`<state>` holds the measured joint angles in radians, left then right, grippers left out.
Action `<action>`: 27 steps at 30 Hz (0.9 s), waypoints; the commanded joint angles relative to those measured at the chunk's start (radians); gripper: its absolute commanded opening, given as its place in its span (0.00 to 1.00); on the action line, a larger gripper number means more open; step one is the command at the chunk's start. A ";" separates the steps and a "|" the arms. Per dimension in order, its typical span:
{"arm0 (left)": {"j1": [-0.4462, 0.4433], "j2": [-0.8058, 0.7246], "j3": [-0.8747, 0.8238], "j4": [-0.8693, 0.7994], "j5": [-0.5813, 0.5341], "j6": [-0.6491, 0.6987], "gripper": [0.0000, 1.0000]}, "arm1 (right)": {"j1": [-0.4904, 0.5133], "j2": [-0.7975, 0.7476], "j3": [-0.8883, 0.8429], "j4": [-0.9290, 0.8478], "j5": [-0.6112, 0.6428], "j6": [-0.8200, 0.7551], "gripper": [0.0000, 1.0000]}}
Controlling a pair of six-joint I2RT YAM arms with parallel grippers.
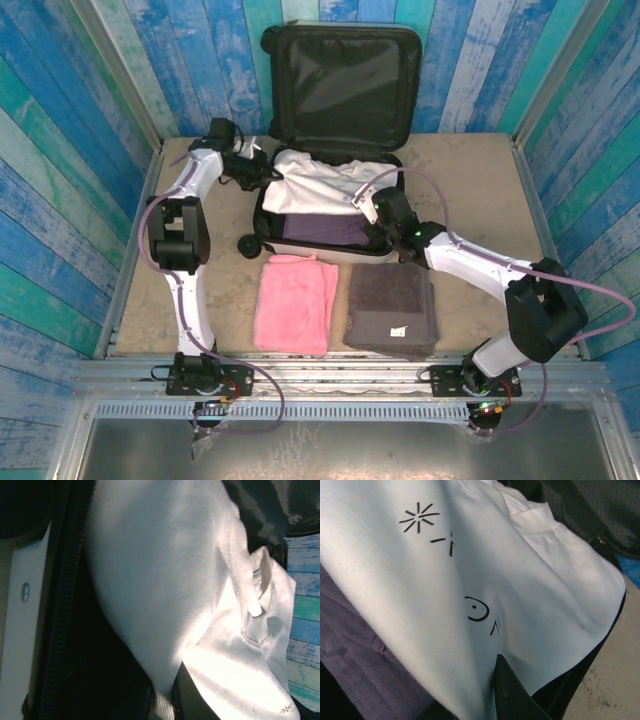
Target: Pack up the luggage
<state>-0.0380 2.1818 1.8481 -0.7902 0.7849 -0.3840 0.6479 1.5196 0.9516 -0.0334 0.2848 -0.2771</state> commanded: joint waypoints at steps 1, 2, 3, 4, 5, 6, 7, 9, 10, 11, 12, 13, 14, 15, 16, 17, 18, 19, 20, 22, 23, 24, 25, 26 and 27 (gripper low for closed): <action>0.016 -0.122 -0.029 -0.051 -0.078 0.048 0.00 | 0.008 -0.008 -0.017 -0.072 0.011 0.052 0.41; 0.016 -0.127 -0.033 -0.061 -0.090 0.055 0.00 | 0.011 -0.015 -0.018 -0.091 0.009 0.059 0.51; 0.016 -0.131 -0.033 -0.074 -0.105 0.063 0.00 | 0.012 -0.025 -0.021 -0.107 0.004 0.066 0.56; 0.016 -0.138 -0.035 -0.081 -0.122 0.069 0.04 | 0.014 -0.037 -0.026 -0.120 0.003 0.073 0.60; 0.016 -0.148 -0.033 -0.089 -0.144 0.071 0.16 | 0.014 -0.055 -0.031 -0.134 0.002 0.085 0.63; 0.016 -0.158 -0.030 -0.095 -0.172 0.072 0.29 | 0.014 -0.077 -0.038 -0.149 0.000 0.095 0.67; 0.016 -0.168 -0.030 -0.096 -0.197 0.071 0.43 | 0.014 -0.098 -0.043 -0.161 -0.008 0.102 0.69; 0.016 -0.201 -0.029 -0.089 -0.233 0.068 0.58 | 0.014 -0.150 -0.046 -0.196 -0.026 0.118 0.71; 0.016 -0.216 -0.027 -0.083 -0.247 0.063 0.63 | 0.013 -0.171 -0.044 -0.214 -0.030 0.126 0.72; 0.015 -0.231 -0.026 -0.073 -0.257 0.061 0.72 | 0.013 -0.196 -0.039 -0.231 -0.029 0.139 0.72; 0.015 -0.247 -0.023 -0.065 -0.259 0.060 0.79 | 0.012 -0.216 -0.034 -0.248 -0.035 0.146 0.73; 0.017 -0.260 -0.020 -0.056 -0.258 0.057 0.79 | 0.009 -0.236 -0.026 -0.263 -0.049 0.148 0.73; 0.016 -0.275 -0.018 -0.043 -0.259 0.051 0.79 | 0.005 -0.255 -0.014 -0.283 -0.068 0.150 0.73; 0.016 -0.291 -0.018 -0.030 -0.261 0.046 0.79 | 0.000 -0.267 0.000 -0.299 -0.089 0.156 0.74; 0.015 -0.308 -0.015 -0.015 -0.264 0.040 0.78 | -0.013 -0.279 0.017 -0.315 -0.123 0.167 0.74; 0.014 -0.334 -0.016 0.011 -0.268 0.028 0.75 | -0.029 -0.287 0.038 -0.325 -0.161 0.182 0.73; 0.012 -0.355 -0.022 0.039 -0.270 0.017 0.73 | -0.041 -0.291 0.053 -0.327 -0.193 0.200 0.72; 0.008 -0.378 -0.024 0.072 -0.267 0.005 0.69 | -0.074 -0.291 0.073 -0.324 -0.236 0.227 0.69; -0.001 -0.399 -0.022 0.101 -0.265 -0.004 0.64 | -0.103 -0.285 0.095 -0.318 -0.281 0.261 0.64; -0.031 -0.421 -0.012 0.141 -0.265 -0.013 0.54 | -0.160 -0.253 0.135 -0.305 -0.362 0.343 0.46; -0.051 -0.426 -0.001 0.150 -0.267 -0.013 0.46 | -0.188 -0.223 0.159 -0.303 -0.399 0.388 0.37; -0.069 -0.421 0.009 0.151 -0.269 -0.012 0.41 | -0.208 -0.195 0.181 -0.307 -0.426 0.417 0.30; -0.090 -0.412 0.019 0.148 -0.268 -0.010 0.36 | -0.223 -0.160 0.206 -0.316 -0.454 0.440 0.23; -0.108 -0.398 0.023 0.144 -0.264 -0.011 0.30 | -0.232 -0.125 0.229 -0.326 -0.492 0.441 0.19; -0.119 -0.385 0.021 0.137 -0.266 -0.017 0.26 | -0.235 -0.096 0.249 -0.333 -0.521 0.443 0.16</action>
<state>-0.1120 1.8454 1.8511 -0.6804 0.5213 -0.3916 0.4229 1.3495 1.1610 -0.3229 -0.0807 0.0757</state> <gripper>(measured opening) 0.289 0.183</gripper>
